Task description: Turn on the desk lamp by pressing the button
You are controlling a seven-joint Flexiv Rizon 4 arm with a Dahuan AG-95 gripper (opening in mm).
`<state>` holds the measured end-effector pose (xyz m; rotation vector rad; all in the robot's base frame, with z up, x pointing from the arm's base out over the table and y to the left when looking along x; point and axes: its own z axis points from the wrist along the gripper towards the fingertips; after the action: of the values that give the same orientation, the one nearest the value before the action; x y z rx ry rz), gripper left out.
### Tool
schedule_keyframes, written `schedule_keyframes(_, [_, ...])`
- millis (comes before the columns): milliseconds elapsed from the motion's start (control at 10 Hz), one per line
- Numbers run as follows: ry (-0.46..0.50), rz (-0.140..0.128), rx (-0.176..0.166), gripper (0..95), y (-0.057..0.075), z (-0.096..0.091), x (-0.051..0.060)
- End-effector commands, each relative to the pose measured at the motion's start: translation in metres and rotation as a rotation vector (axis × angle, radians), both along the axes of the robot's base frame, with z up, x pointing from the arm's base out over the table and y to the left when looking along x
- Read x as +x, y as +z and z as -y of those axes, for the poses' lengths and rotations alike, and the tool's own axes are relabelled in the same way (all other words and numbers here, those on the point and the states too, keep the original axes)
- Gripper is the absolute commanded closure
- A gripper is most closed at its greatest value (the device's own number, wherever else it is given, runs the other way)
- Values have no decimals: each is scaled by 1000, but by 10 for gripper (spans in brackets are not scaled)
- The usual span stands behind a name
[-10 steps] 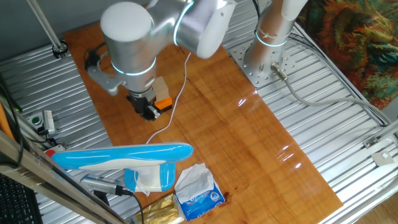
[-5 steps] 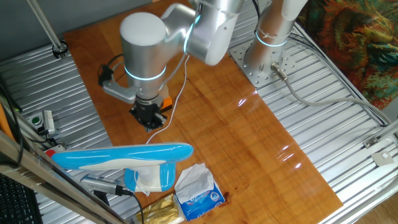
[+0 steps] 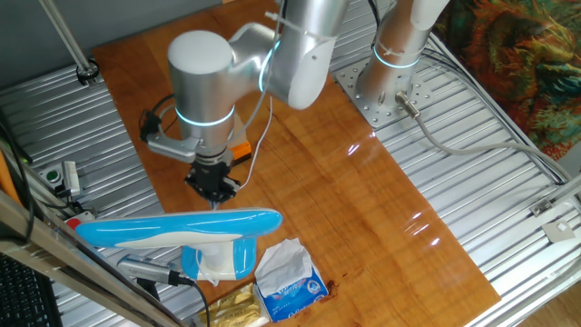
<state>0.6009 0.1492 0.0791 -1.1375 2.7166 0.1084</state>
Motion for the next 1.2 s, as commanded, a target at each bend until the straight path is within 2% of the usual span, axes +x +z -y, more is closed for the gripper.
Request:
schedule_keyframes(100, [25,3,4,950,-10,-1,1])
schedule_keyframes(500, [55,-8,33,950,-15,-2,1])
schedule_keyframes(700, [45,-23,43,950,-15,-2,1])
schedule_keyframes(1000, [59,-29,103,950,-15,-2,1])
schedule_keyframes(1200, [57,-28,108,950,-14,-3,3])
